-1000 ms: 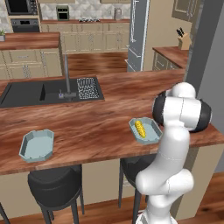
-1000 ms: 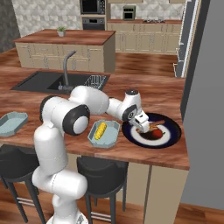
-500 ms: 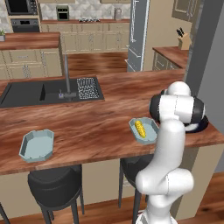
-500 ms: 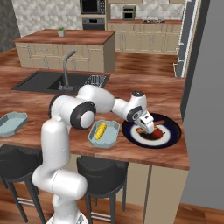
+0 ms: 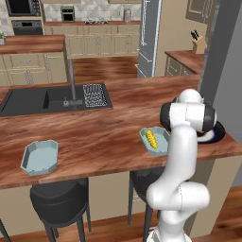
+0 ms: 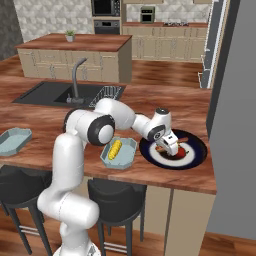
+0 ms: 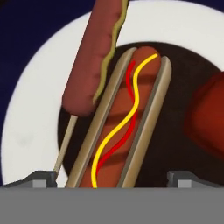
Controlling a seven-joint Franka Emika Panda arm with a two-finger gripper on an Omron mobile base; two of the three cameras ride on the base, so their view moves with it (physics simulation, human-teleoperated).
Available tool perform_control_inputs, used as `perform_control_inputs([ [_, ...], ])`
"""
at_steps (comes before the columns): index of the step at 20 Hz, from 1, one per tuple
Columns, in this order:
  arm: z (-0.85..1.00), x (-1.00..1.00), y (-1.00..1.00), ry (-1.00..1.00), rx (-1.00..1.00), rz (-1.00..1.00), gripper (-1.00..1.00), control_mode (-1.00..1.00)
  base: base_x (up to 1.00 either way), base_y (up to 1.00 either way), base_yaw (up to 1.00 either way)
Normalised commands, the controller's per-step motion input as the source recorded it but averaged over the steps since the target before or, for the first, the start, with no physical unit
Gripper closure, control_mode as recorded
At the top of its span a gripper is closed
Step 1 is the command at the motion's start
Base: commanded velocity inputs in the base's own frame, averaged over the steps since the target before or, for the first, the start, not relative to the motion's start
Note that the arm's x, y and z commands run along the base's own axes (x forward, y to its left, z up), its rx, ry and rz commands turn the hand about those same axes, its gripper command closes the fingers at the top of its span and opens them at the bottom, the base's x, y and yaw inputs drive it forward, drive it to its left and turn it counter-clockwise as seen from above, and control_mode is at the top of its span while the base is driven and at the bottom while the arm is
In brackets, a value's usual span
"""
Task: Place one cooked food and one vegetable from the large plate to each tupperware container.
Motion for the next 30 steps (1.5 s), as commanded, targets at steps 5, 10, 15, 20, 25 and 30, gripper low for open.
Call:
perform_control_inputs([
  [5, -0.17, 0.08, -0.05, 0.00, 0.02, 0.00, 1.00, -1.00, 0.00, 0.00, 0.00],
  [10, 0.00, 0.00, -0.03, 0.00, 0.01, 0.00, 1.00, -1.00, 0.00, 0.00, 0.00],
  [15, 0.35, -0.47, 0.01, 0.00, 0.01, 0.00, 1.00, -1.00, 0.00, 0.00, 0.00],
  [20, 0.87, -0.71, 0.49, -0.01, -0.04, 0.11, 1.00, -1.00, 0.00, 0.00, 0.00],
  [25, 0.52, -0.65, 0.88, -0.02, -0.05, 0.28, 1.00, -1.00, 0.00, 0.00, 0.00],
  [30, 0.33, -0.77, 0.81, -0.04, -0.09, 0.48, 1.00, -1.00, 0.00, 0.00, 0.00],
])
